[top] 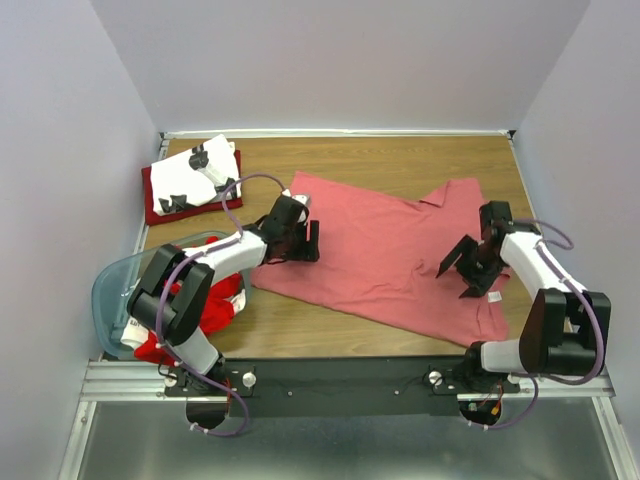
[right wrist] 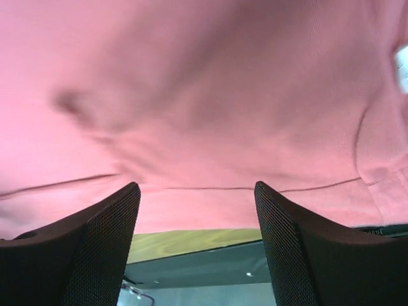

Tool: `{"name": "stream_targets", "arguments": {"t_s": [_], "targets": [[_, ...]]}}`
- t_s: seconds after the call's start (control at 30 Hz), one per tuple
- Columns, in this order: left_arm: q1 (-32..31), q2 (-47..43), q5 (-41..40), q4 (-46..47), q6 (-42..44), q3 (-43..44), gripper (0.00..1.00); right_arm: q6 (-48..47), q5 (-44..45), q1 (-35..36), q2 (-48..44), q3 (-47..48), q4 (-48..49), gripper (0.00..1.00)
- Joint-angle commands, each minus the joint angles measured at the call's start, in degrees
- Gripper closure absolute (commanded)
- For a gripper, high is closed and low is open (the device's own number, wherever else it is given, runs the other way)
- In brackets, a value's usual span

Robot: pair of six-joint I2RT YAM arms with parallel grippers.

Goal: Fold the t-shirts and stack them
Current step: Fold the tshirt

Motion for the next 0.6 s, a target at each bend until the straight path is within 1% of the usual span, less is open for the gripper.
{"name": "stream_targets", "arguments": {"t_s": [0.0, 0.07, 0.1, 0.13, 0.23, 0.27, 0.3, 0.33, 0.37, 0.43, 0.47, 0.5, 0.53, 0.57], "targets": [[-0.29, -0.27, -0.58, -12.34, 1.67, 10.18, 0.22, -1.18, 4.42, -0.10, -1.93, 12.58, -3.18, 0.20], [0.58, 0.35, -1.37, -13.75, 2.46, 14.23, 0.21, -3.02, 7.68, -0.10, -1.05, 17.70, -3.10, 0.20], [1.11, 0.70, -1.38, -14.45, 2.55, 17.99, 0.19, -3.82, 9.86, -0.19, 0.69, 19.98, -2.92, 0.20], [1.64, 2.01, -1.38, -14.46, 2.47, 19.68, 0.19, -4.70, 12.49, -0.37, 1.84, 24.70, -2.40, 0.20], [4.71, 6.66, -1.20, -14.72, 2.73, 26.80, 0.19, -8.12, 14.97, -0.89, 8.34, 30.89, 1.47, 0.20], [6.03, 7.98, -1.55, -14.46, 2.90, 30.73, 0.19, -9.26, 15.85, -1.24, 10.10, 34.47, 4.26, 0.20], [6.65, 9.56, -1.64, -14.46, 3.08, 32.77, 0.19, -9.62, 15.68, -2.03, 11.94, 35.99, 5.59, 0.21], [7.18, 12.62, -1.73, -14.64, 3.34, 35.23, 0.19, -9.97, 15.16, -2.47, 16.05, 37.39, 7.17, 0.21], [7.62, 14.39, -2.08, -15.16, 3.60, 40.04, 0.19, -10.41, 15.07, -2.74, 18.00, 40.37, 10.24, 0.21], [8.32, 19.49, -2.87, -16.30, 4.40, 45.51, 0.19, -10.68, 14.11, -3.88, 22.31, 43.37, 12.98, 0.22], [8.41, 21.25, -4.87, -16.92, 4.83, 48.15, 0.19, -11.20, 13.75, -3.97, 26.68, 46.43, 15.51, 0.23], [8.59, 22.92, -5.41, -17.36, 5.10, 53.22, 0.19, -11.47, 13.92, -4.14, 28.73, 48.20, 16.67, 0.24], [8.68, 24.68, -5.85, -19.02, 5.36, 55.79, 0.19, -11.82, 14.18, -4.23, 30.83, 50.13, 17.38, 0.25], [9.20, 27.91, -6.47, -19.64, 5.45, 59.74, 0.19, -12.78, 14.54, -4.23, 35.47, 51.63, 18.52, 0.27]]}}
